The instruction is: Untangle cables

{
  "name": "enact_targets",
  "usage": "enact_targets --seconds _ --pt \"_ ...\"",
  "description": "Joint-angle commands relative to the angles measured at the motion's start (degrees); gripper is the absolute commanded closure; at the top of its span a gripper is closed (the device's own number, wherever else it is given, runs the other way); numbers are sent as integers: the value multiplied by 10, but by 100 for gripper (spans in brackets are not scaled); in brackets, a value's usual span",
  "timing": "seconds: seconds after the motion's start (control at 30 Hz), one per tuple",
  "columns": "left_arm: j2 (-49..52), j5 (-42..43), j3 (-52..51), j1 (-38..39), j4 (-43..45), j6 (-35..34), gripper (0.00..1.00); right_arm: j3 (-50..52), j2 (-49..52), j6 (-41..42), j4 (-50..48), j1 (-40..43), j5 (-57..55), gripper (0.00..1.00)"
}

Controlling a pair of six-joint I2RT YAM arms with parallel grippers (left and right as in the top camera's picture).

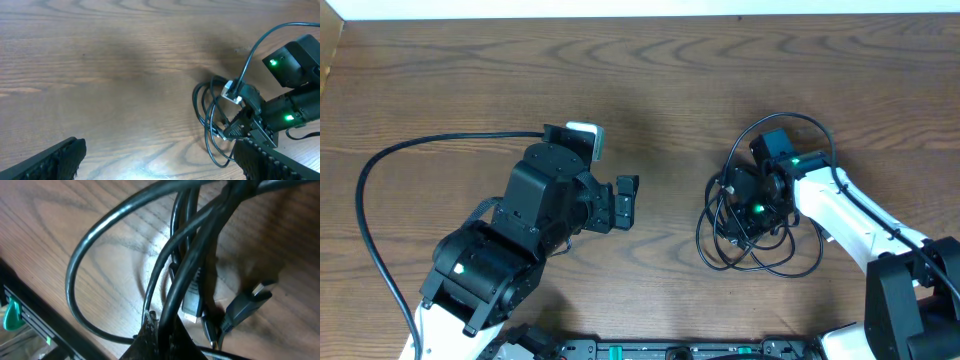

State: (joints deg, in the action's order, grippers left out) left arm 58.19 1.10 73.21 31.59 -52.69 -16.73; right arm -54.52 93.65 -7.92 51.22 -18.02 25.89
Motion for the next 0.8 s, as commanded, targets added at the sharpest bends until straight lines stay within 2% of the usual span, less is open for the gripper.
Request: enact_targets --seconds 0.0,0.17,0.4,0.57,0.77 --pt "2 -7 13 -3 -3 -1 1 -14 -35 6 19 -4 2 99" --pt "3 -7 13 -3 -4 -1 1 -73 -121 6 64 -4 2 99" --pt "3 -7 13 -3 -4 -1 1 -220 -249 7 73 -4 2 99" --pt "3 -7 13 -3 -4 -1 1 -325 -286 43 52 -4 -9 99" --pt "3 -7 13 -3 -4 -1 1 -431 -287 66 20 -4 -9 99"
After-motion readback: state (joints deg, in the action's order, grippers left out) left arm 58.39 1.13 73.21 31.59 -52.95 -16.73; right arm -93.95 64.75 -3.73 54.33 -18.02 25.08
